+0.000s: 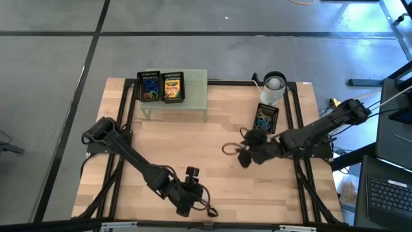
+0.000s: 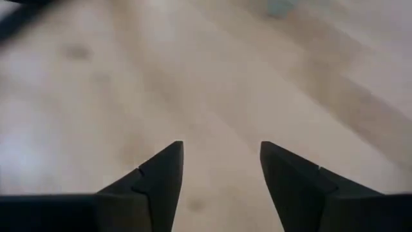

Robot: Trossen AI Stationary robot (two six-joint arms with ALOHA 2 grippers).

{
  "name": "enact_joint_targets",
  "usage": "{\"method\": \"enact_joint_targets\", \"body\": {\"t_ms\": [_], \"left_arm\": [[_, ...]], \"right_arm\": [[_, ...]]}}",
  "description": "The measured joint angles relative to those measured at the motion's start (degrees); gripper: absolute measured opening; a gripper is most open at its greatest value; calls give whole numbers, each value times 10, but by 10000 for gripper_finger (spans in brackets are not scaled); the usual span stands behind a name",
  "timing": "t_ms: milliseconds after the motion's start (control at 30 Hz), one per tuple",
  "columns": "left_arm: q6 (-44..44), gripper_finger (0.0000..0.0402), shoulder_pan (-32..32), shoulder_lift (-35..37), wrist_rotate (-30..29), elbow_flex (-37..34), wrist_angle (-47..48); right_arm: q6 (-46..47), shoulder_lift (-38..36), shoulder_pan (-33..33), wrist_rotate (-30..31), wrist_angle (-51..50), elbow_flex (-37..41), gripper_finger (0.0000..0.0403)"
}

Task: Pick & Place Office Desk Supplies
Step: Put the black rubber band into the black bin

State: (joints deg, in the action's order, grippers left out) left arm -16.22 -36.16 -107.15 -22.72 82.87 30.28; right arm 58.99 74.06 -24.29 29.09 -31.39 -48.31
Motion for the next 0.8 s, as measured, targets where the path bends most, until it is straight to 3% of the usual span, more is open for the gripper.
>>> {"method": "enact_joint_targets", "body": {"t_ms": [200, 467, 600, 800], "left_arm": [[-31, 176, -10, -17, 13, 0, 5], [-42, 179, -21, -16, 10, 0, 12], [-42, 179, -28, -16, 10, 0, 15], [-42, 182, -29, -15, 9, 0, 15]], "right_arm": [[-59, 78, -83, 35, 220, 0, 206], [-194, 248, -151, -51, 514, 0, 206], [-271, 307, -182, -96, 579, 0, 206], [-352, 370, -209, -88, 589, -40, 206]]}}
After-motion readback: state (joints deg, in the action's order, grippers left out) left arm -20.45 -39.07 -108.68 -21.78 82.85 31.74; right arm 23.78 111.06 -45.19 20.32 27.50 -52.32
